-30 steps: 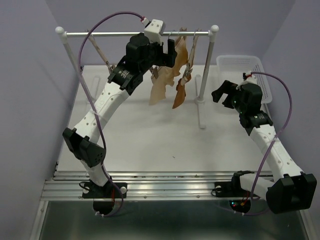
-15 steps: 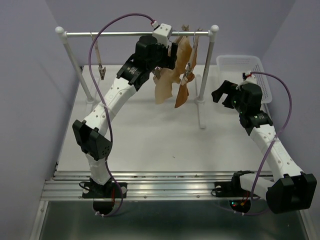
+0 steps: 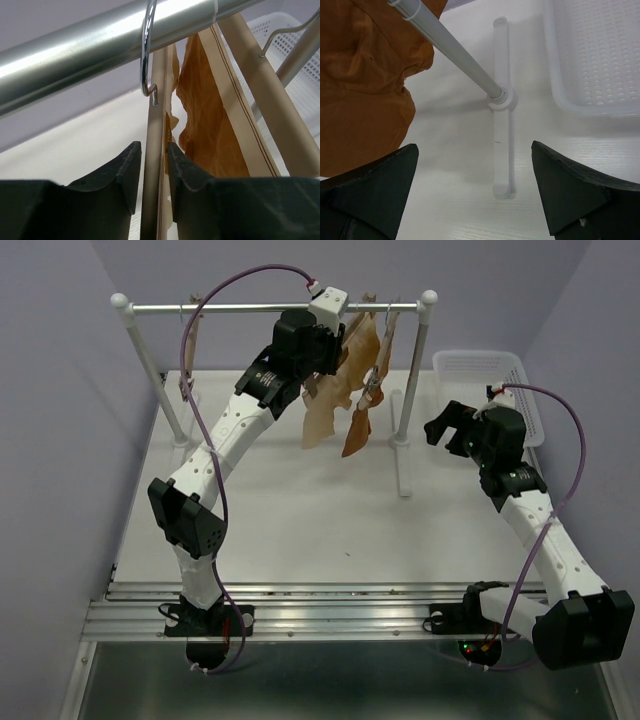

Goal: Remove the underwear clipped to the hanger

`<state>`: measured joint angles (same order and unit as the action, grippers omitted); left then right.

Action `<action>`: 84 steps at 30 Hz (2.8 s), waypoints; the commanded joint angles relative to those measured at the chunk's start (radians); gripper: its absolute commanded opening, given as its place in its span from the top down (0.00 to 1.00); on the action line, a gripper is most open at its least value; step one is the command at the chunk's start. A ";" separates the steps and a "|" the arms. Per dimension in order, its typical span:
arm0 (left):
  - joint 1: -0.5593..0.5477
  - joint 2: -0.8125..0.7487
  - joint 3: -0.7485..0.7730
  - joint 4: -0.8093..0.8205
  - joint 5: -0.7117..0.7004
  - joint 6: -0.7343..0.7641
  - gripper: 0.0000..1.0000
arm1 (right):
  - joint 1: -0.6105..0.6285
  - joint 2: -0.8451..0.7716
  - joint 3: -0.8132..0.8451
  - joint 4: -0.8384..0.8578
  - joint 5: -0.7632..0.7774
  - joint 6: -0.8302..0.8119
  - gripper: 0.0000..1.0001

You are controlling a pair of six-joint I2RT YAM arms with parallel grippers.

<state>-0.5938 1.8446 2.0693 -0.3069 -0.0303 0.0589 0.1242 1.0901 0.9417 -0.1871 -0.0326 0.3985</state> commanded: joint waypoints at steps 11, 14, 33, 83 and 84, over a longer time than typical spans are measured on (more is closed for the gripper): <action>0.002 -0.030 0.075 0.018 -0.002 0.068 1.00 | -0.003 -0.071 0.048 0.028 0.028 -0.015 0.00; 0.000 -0.045 0.060 0.043 0.001 0.079 1.00 | -0.003 -0.078 0.046 0.029 0.025 -0.016 0.00; 0.000 -0.214 -0.135 0.198 0.004 0.087 1.00 | -0.003 -0.070 0.054 0.029 -0.006 -0.027 0.00; -0.021 -1.369 -1.224 -0.043 0.245 -0.386 1.00 | 0.242 0.409 0.745 -0.367 -1.147 -0.606 0.00; -0.020 -1.386 -1.229 -0.037 0.278 -0.383 1.00 | 0.252 0.453 0.772 -0.388 -1.161 -0.584 0.00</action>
<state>-0.6094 0.4911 0.8486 -0.4248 0.0784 -0.3244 0.3504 1.4639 1.6081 -0.4732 -1.0889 -0.2272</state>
